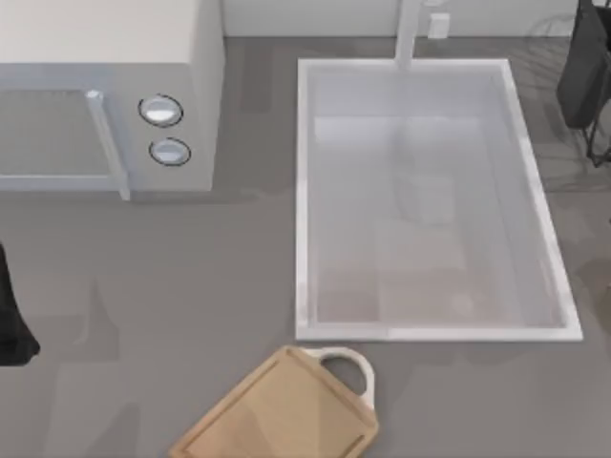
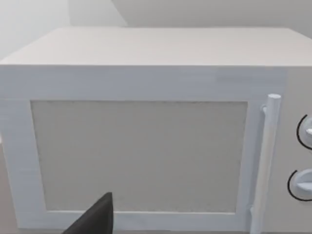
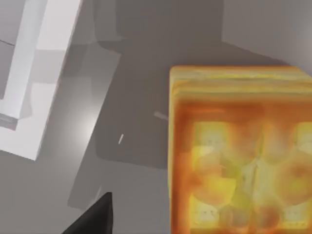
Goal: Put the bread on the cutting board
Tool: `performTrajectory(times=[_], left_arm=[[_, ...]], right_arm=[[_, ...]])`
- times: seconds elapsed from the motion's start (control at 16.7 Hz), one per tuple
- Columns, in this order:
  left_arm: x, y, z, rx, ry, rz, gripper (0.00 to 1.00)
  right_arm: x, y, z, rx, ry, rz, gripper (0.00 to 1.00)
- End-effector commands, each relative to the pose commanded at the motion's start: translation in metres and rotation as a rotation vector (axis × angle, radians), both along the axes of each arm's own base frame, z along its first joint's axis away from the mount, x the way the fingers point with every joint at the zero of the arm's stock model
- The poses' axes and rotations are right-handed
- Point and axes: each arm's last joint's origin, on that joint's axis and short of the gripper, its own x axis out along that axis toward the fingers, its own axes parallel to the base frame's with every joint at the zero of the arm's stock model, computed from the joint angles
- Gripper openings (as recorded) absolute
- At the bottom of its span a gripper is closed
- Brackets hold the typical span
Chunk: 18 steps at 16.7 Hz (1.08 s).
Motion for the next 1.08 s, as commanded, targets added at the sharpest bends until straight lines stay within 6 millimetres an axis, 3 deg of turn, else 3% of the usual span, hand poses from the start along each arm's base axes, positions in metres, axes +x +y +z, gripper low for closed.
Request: performTrajectory(times=[0.18,0.54,0.84,1.08], left_arm=[[0.000,0.000,0.000,0.000,0.000,0.000,1.00],[0.000,0.000,0.000,0.000,0.000,0.000,1.00],[0.000,0.000,0.000,0.000,0.000,0.000,1.00],[0.000,0.000,0.000,0.000,0.000,0.000,1.00]], right_arm=[[0.000,-0.001,-0.012,0.000,0.004,-0.005,1.00],[0.001,-0.002,-0.066,0.000,-0.001,-0.004,1.00],[0.000,-0.002,-0.070,0.000,0.002,-0.004,1.00],[0.000,-0.002,-0.070,0.000,0.002,-0.004,0.70]])
